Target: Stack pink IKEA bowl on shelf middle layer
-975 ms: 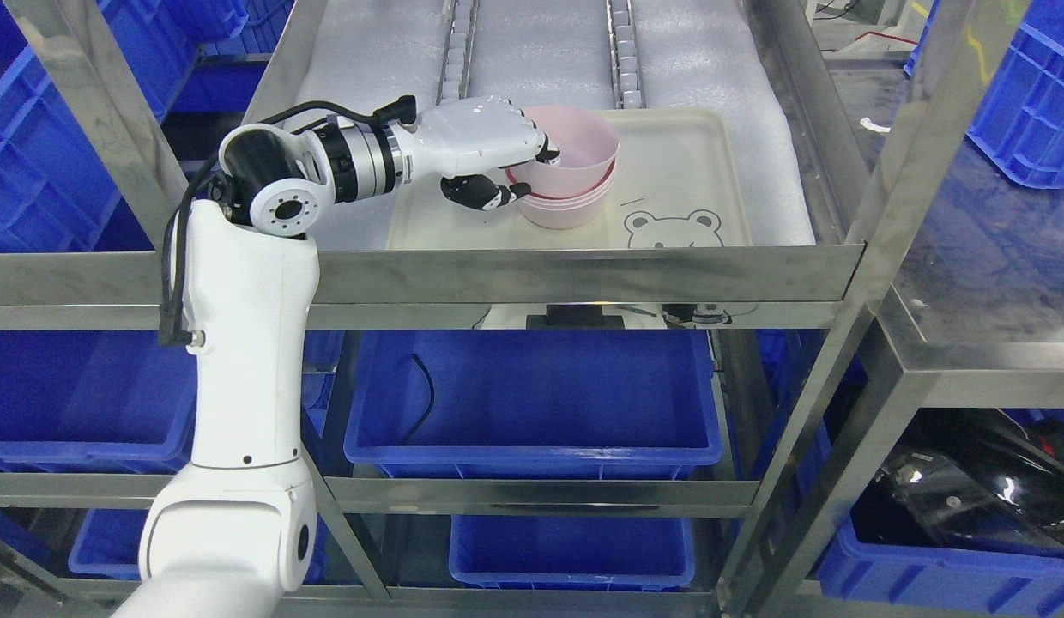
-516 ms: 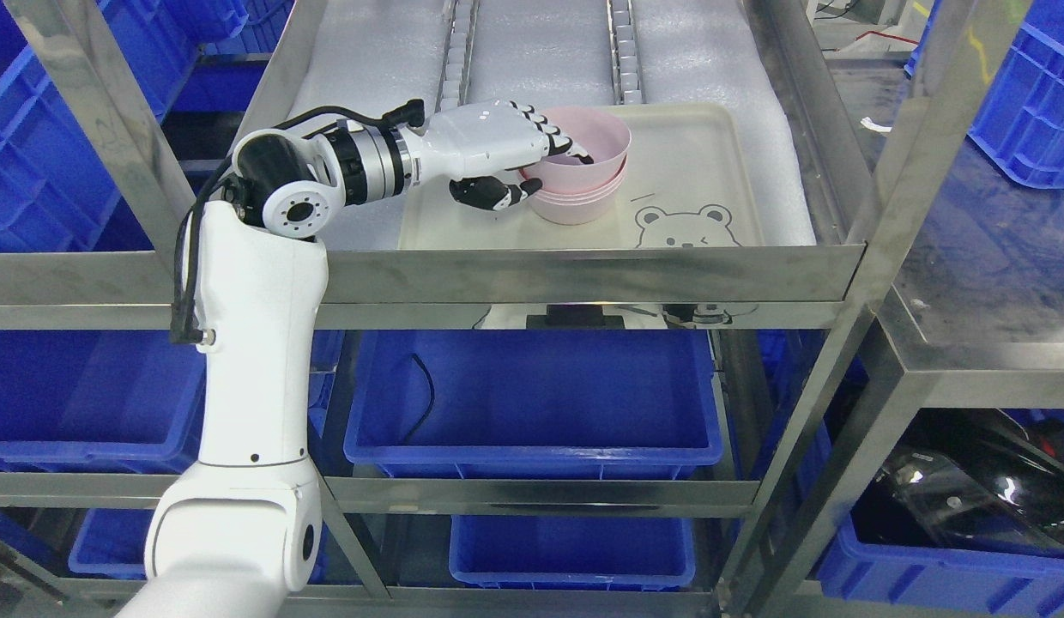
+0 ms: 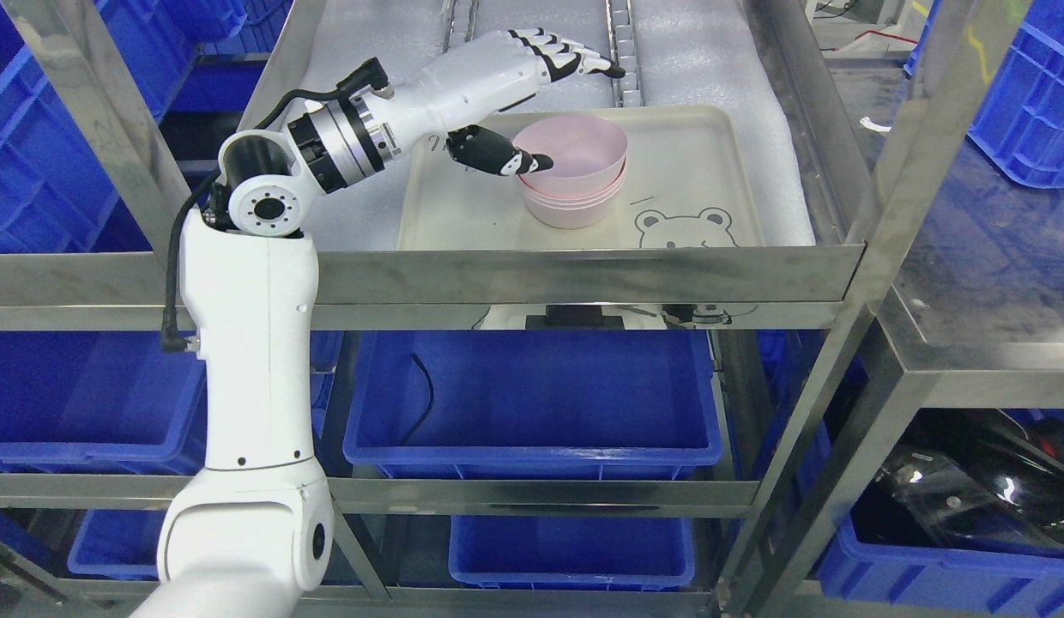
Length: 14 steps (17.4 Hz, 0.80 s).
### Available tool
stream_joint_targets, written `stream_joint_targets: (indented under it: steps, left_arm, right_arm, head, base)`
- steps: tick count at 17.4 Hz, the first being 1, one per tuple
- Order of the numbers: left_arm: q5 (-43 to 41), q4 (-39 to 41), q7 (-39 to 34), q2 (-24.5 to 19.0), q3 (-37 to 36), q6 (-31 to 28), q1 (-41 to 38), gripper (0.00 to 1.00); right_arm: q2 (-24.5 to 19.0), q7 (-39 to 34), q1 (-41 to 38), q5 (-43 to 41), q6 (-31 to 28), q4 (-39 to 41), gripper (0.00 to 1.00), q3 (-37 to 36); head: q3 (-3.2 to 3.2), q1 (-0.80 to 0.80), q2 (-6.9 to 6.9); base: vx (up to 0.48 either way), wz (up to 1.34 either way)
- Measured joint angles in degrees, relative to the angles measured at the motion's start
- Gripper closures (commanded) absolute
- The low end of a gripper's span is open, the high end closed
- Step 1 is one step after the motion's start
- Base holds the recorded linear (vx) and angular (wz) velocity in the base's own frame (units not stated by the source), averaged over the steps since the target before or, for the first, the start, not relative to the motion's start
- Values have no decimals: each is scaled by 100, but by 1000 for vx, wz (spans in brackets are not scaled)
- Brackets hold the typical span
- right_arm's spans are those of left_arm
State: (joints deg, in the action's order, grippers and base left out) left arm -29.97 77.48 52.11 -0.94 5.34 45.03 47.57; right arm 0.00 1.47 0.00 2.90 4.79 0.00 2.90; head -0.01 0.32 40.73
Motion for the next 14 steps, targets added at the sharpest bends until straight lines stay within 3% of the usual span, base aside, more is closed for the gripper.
stream_joint_targets:
  steps: [5,14]
  left_arm:
    - [1011,432,-42,36,-477,13,-760,15]
    - [1506,981,5,69,-1899,-4,-3391,14]
  right_arm:
    - [0,-1,0,0,0,0,0,0]
    - [0,-34,0,0,0,0,0,0]
  head:
    - [0,0,0]
    - [0,0,-1]
  base:
    - [0,0]
    - [0,0]
